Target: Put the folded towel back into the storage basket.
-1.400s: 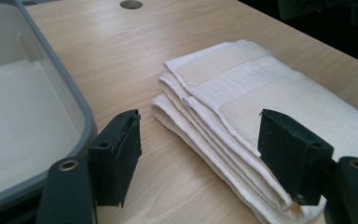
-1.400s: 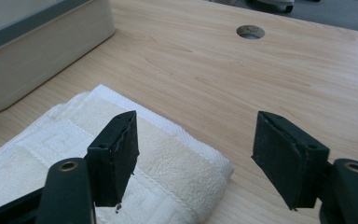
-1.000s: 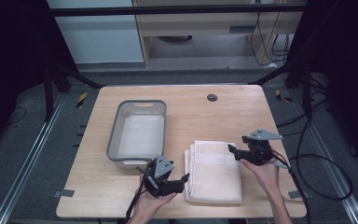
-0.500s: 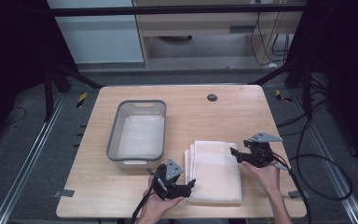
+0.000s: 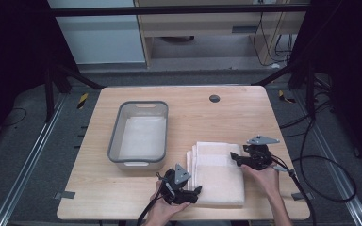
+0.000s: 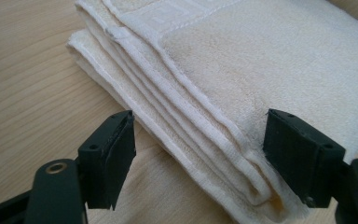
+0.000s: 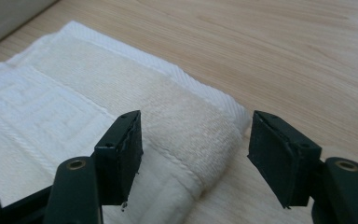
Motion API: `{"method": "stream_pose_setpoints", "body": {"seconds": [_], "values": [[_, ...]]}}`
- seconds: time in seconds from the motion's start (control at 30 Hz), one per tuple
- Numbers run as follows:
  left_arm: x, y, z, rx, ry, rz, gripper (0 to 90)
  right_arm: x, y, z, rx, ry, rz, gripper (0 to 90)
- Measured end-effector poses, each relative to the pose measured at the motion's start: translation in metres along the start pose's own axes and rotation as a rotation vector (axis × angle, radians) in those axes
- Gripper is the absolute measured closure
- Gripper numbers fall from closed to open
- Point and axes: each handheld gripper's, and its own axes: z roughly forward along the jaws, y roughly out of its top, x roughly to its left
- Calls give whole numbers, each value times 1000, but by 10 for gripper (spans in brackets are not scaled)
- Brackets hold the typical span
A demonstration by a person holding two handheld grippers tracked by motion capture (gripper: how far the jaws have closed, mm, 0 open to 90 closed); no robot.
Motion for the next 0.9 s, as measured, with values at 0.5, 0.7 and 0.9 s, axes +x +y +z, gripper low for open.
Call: {"method": "stream_pose_setpoints", "body": {"seconds": [0.5, 0.7, 0.9], "values": [[-4, -6, 9, 20, -9, 1, 278, -1, -7, 8, 42, 12, 10, 352], [-6, -6, 10, 22, -6, 21, 290, 0, -8, 11, 53, 19, 37, 361], [-2, -8, 14, 31, -41, -31, 294, 1, -9, 14, 65, 21, 46, 371]]}}
